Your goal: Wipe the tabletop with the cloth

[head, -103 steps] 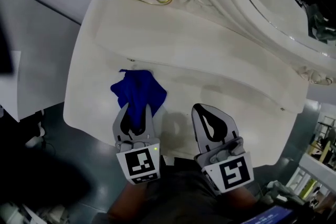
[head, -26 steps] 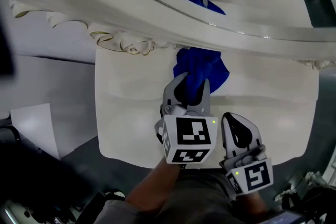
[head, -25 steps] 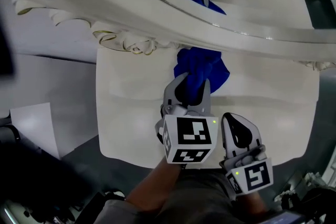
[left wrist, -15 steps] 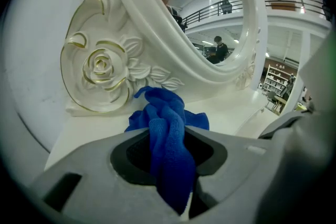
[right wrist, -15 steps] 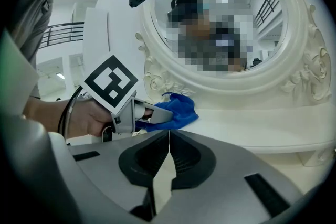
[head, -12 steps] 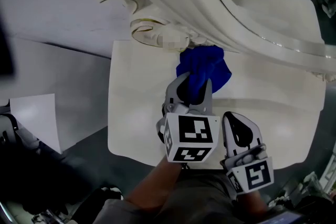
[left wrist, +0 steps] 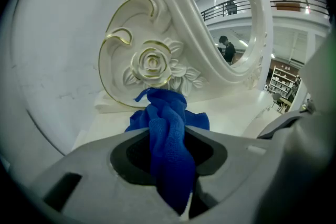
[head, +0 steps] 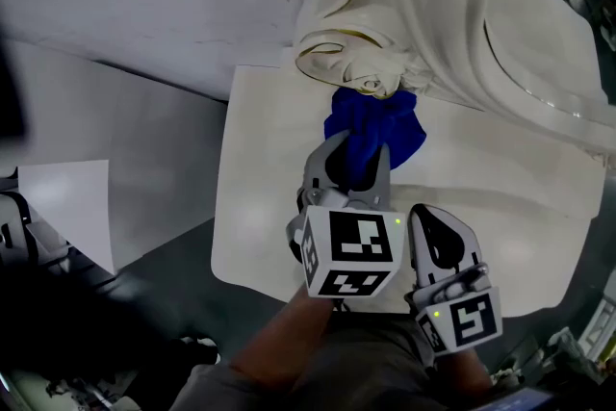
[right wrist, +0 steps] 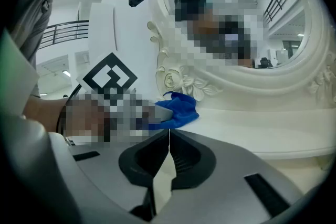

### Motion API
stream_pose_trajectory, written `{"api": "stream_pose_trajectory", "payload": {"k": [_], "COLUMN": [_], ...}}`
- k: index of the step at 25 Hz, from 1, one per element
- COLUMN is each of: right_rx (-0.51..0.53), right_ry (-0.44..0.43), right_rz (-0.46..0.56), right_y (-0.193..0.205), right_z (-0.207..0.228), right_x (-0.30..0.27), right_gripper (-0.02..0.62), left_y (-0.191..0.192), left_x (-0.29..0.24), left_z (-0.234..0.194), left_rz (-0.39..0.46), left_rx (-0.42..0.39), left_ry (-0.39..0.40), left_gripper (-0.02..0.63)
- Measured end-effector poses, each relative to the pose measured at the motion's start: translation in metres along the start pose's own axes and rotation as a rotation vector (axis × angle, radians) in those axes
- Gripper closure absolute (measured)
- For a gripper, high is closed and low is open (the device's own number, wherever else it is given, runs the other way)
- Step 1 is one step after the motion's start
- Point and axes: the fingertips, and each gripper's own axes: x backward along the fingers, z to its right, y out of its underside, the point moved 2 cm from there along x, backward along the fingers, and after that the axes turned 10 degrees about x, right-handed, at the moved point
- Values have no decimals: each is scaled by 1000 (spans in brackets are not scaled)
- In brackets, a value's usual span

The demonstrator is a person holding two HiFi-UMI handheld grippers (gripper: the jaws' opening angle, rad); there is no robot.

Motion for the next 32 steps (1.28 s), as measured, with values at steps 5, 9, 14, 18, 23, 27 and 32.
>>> {"api": "stream_pose_trajectory", "payload": {"k": [5, 9, 14, 18, 23, 27, 32], "right_rx": [13, 23, 38, 52, 79, 92, 106], "right_ry": [-31, -55, -80, -111, -138, -168, -205], "right_rz": [-3, -6, -10, -11, 12, -11, -4], "right_y": [-6, -10, -14, -19, -27, -29, -36], "right_z": [-16, -29, -44, -58, -71, -86, -104], "right_x": [-16, -29, -47, -59, -71, -79, -89], "right_gripper": [580, 580, 580, 580, 580, 580, 580], "left_y": [0, 0, 0, 1, 3, 7, 16], "left_x": [6, 12, 18, 25, 34, 44, 59], "left_z": [-22, -39, -63, -83, -106, -125, -156], "left_rz": [7, 13, 27, 33, 38, 35, 25], "left_rx": [17, 25, 31, 47, 74, 98, 133], "left_ry": [-18, -28, -52, -78, -110, -135, -195], "left_gripper": [457, 457, 457, 457, 457, 457, 457]}}
